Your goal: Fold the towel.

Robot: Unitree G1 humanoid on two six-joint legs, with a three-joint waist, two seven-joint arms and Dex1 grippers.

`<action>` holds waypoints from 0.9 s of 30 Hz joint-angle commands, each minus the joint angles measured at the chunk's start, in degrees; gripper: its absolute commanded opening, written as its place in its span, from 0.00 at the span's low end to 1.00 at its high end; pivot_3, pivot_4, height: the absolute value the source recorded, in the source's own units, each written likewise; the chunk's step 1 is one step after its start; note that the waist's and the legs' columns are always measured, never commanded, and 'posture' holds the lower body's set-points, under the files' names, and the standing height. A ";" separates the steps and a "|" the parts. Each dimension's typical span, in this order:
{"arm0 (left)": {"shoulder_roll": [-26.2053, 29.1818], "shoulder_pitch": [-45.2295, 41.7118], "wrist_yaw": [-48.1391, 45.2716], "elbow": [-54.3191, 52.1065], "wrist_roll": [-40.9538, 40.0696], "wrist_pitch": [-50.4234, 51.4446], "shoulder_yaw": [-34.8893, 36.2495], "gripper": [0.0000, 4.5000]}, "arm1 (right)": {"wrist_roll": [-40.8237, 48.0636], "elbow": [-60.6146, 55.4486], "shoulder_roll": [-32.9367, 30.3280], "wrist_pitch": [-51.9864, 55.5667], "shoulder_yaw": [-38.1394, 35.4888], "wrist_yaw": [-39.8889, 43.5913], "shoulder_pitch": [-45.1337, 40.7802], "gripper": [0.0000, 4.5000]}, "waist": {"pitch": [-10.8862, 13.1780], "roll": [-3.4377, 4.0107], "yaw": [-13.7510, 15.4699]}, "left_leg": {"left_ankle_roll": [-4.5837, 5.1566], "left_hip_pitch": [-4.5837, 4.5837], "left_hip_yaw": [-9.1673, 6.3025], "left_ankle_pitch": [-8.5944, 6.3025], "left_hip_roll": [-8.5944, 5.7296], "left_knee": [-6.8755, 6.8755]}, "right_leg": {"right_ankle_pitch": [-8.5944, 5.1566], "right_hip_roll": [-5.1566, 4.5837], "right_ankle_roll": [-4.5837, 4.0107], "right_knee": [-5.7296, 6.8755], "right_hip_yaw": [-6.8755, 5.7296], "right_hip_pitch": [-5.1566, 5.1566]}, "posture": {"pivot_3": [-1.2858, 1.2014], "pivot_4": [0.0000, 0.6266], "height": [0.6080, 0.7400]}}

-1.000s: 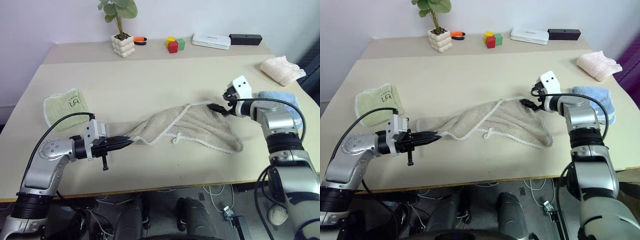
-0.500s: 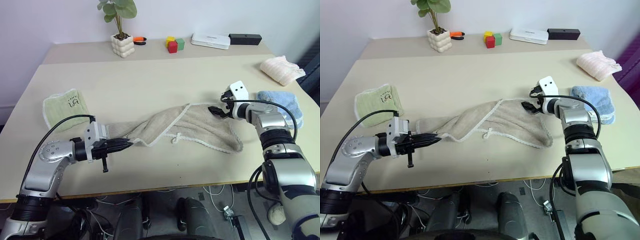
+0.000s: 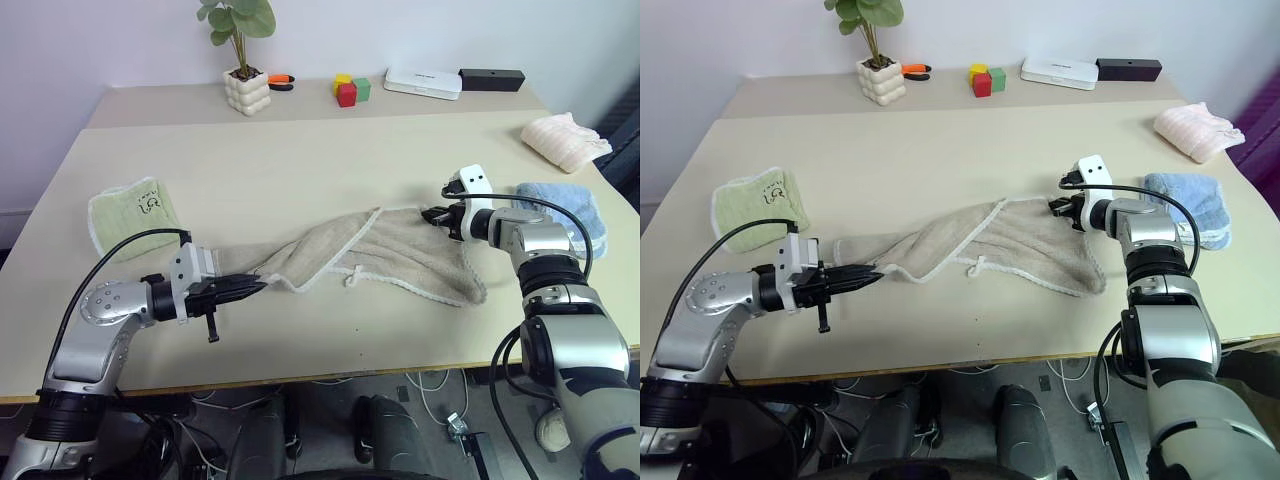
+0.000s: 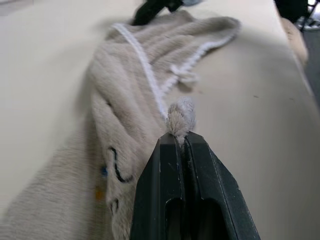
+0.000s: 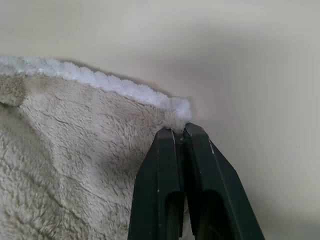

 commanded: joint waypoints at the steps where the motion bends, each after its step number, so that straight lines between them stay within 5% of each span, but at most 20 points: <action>1: -2.39 -4.85 4.18 3.85 -1.85 1.65 2.87 0.00 | -0.14 -0.85 -0.82 -4.60 -2.14 -4.25 -1.22 0.01 | 0.02 0.01 0.18 | -0.03 -0.02 0.00 0.03 -0.01 0.01 | 0.02 0.00 0.04 0.00 0.00 -0.01 | 0.52 0.24 1.00; 10: -8.88 -41.39 23.52 44.65 8.63 -11.95 6.00 0.00 | 1.84 7.87 2.61 -22.34 -7.62 -13.48 -14.91 0.01 | 0.22 -0.12 -0.17 | -0.19 -0.18 0.09 0.23 -0.13 0.09 | 0.07 0.14 0.07 0.06 -0.02 -0.08 | 0.52 0.24 1.00; 16: -3.90 -63.09 31.05 67.51 15.25 -26.43 6.44 0.00 | 2.23 11.67 2.60 -33.55 -9.55 -17.17 -25.49 0.01 | 0.37 -0.14 -0.46 | -0.22 -0.29 0.33 0.24 -0.15 -0.14 | -0.03 0.16 0.21 0.01 -0.03 -0.27 | 0.52 0.24 1.00; 21: -0.96 -64.34 23.84 71.07 14.18 -31.53 7.77 0.00 | 4.50 7.11 0.54 -37.45 -11.12 -12.03 -23.02 0.01 | 0.38 -0.13 -0.95 | -0.23 -0.71 0.35 0.25 -0.16 -0.10 | -0.04 0.15 0.23 0.02 -0.03 -0.59 | 0.52 0.24 1.00; 27: 0.35 -51.12 3.76 64.04 8.18 -30.94 10.12 0.00 | 13.47 -23.20 0.48 -29.34 -10.31 1.62 1.10 0.01 | 0.34 -0.14 -1.21 | -0.22 -0.57 0.25 0.24 -0.15 0.03 | -0.04 0.14 0.23 0.09 -0.07 -0.39 | 0.52 0.24 1.00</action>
